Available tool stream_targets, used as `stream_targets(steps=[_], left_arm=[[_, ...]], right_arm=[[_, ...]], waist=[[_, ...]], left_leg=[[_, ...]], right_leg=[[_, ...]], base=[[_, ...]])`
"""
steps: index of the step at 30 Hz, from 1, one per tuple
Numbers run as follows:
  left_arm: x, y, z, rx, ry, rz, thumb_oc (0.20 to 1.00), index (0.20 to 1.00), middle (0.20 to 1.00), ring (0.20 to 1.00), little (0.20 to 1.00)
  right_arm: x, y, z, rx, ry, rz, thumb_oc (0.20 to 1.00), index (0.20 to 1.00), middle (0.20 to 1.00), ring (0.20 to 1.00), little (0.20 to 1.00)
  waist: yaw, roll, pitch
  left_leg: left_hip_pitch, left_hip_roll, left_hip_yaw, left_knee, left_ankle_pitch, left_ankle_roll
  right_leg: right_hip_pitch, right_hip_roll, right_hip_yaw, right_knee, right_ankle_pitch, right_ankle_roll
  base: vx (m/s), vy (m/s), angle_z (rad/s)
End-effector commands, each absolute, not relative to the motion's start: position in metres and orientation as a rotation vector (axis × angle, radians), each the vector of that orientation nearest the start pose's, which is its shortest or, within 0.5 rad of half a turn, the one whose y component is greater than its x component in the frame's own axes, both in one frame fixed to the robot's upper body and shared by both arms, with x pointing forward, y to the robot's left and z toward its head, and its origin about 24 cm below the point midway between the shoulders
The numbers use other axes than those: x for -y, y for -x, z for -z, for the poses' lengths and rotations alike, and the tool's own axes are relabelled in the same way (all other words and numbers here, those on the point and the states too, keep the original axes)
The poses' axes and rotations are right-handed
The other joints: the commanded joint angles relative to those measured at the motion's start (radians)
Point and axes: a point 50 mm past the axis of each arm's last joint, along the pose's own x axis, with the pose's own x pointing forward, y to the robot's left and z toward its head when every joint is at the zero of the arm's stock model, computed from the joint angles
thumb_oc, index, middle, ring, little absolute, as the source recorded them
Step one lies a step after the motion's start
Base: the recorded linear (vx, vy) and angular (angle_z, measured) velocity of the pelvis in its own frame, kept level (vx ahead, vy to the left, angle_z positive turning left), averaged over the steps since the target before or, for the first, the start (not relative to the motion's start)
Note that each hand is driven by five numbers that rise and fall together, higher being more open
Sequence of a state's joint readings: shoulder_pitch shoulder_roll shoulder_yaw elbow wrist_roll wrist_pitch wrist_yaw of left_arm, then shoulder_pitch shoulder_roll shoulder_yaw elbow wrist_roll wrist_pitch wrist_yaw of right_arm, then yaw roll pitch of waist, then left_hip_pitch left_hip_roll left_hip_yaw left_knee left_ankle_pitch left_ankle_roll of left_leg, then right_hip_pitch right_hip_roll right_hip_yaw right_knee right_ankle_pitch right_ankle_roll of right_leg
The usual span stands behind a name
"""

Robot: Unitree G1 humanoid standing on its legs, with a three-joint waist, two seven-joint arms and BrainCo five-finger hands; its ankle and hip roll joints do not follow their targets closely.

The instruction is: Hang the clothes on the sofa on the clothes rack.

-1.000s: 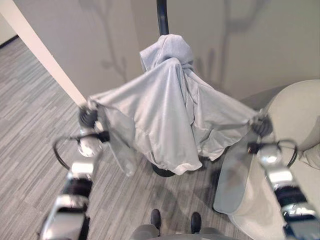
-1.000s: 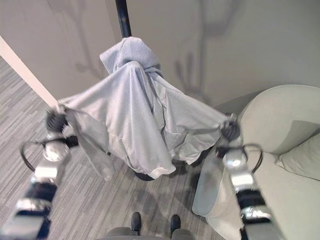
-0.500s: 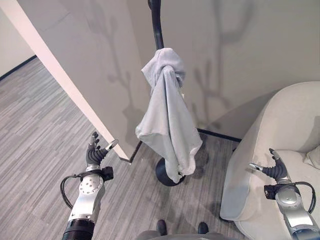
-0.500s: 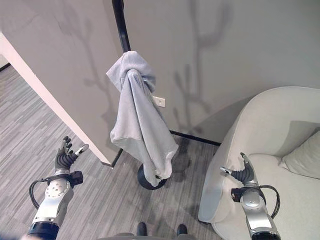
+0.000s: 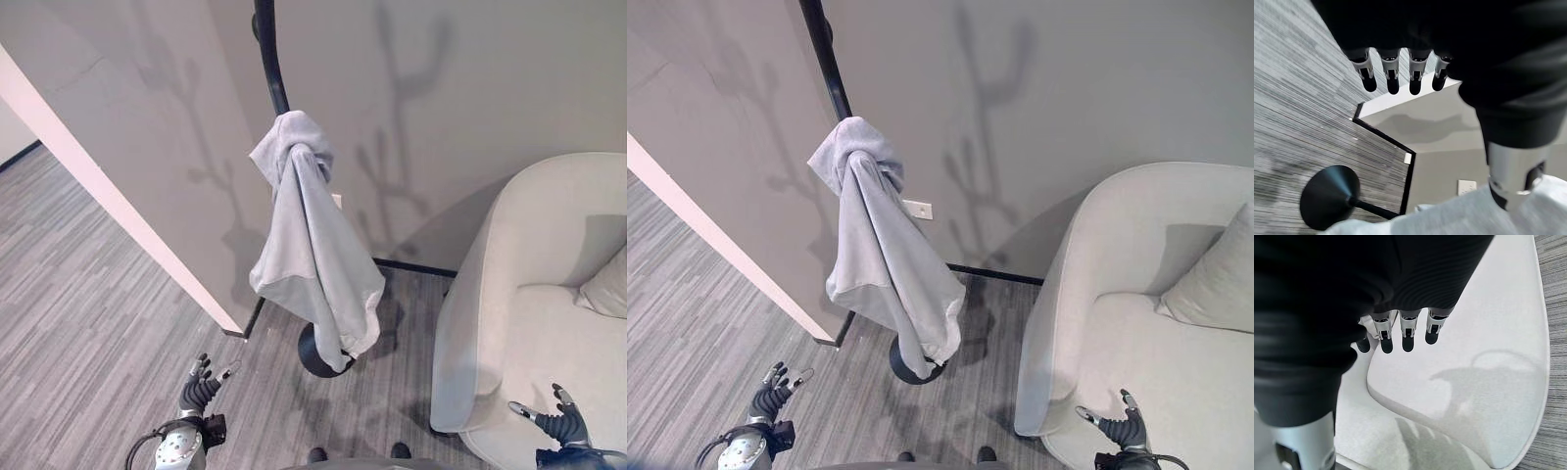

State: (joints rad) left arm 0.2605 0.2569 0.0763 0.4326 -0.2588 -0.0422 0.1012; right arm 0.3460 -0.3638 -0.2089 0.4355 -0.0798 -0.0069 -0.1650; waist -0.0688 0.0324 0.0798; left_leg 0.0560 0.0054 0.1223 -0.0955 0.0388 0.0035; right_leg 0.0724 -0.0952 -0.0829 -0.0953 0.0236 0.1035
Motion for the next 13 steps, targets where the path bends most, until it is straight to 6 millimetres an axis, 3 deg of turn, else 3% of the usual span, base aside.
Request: stream_targets(steps=[1,2,5,6,9,10,13], left_arm=[[-0.257,-0.12,0.104,-0.747,-0.165,-0.189,1.0,1.0,1.0,1.0,1.0],[-0.253,-0.116,0.11,-0.786,-0.209,-0.128,1.0,1.0,1.0,1.0,1.0],[-0.25,-0.113,0.114,-0.81,-0.217,-0.108,1.0,1.0,1.0,1.0,1.0],[-0.243,-0.115,0.122,-0.859,-0.236,-0.05,1.0,1.0,1.0,1.0,1.0],[-0.237,-0.119,0.125,-0.877,-0.265,-0.002,1.0,1.0,1.0,1.0,1.0],[-0.233,-0.124,0.126,-0.877,-0.274,0.015,1.0,1.0,1.0,1.0,1.0],[-0.228,-0.128,0.129,-0.885,-0.284,0.027,1.0,1.0,1.0,1.0,1.0]], right_arm=[[0.336,-0.076,0.093,-0.884,0.446,0.544,1.0,1.0,1.0,1.0,1.0],[0.332,-0.064,0.104,-0.961,0.417,0.524,1.0,1.0,1.0,1.0,1.0],[0.325,-0.055,0.113,-1.014,0.359,0.512,1.0,1.0,1.0,1.0,1.0],[0.303,-0.04,0.135,-1.133,0.211,0.438,1.0,1.0,1.0,1.0,1.0],[0.286,-0.045,0.143,-1.15,0.171,0.356,1.0,1.0,1.0,1.0,1.0],[0.272,-0.056,0.146,-1.128,0.137,0.301,1.0,1.0,1.0,1.0,1.0],[0.26,-0.07,0.147,-1.091,0.128,0.239,1.0,1.0,1.0,1.0,1.0]], waist=[[-0.016,-0.038,0.027],[-0.022,-0.039,0.027],[-0.022,-0.042,0.027],[-0.021,-0.046,0.026],[-0.017,-0.049,0.025],[-0.013,-0.049,0.024],[-0.007,-0.048,0.02]], left_leg=[[0.024,0.03,0.069,0.04,-0.097,-0.041],[0.024,0.031,0.074,0.039,-0.096,-0.042],[0.025,0.032,0.076,0.039,-0.097,-0.042],[0.024,0.035,0.074,0.04,-0.095,-0.045],[0.023,0.036,0.07,0.042,-0.095,-0.046],[0.023,0.037,0.069,0.044,-0.094,-0.048],[0.026,0.037,0.068,0.045,-0.095,-0.05]], right_leg=[[-0.018,-0.112,-0.02,0.073,-0.027,0.1],[-0.021,-0.11,-0.015,0.073,-0.024,0.1],[-0.022,-0.11,-0.012,0.073,-0.024,0.1],[-0.021,-0.108,-0.011,0.07,-0.024,0.098],[-0.02,-0.108,-0.016,0.071,-0.025,0.097],[-0.02,-0.108,-0.02,0.072,-0.026,0.095],[-0.016,-0.107,-0.026,0.072,-0.028,0.093]], base=[[-0.07,-0.002,-0.1],[0.0,-0.004,-0.15],[-0.01,-0.015,-0.33],[-0.01,-0.033,-0.22],[0.0,-0.014,-0.03],[0.0,0.0,0.0],[0.0,0.0,0.0]])
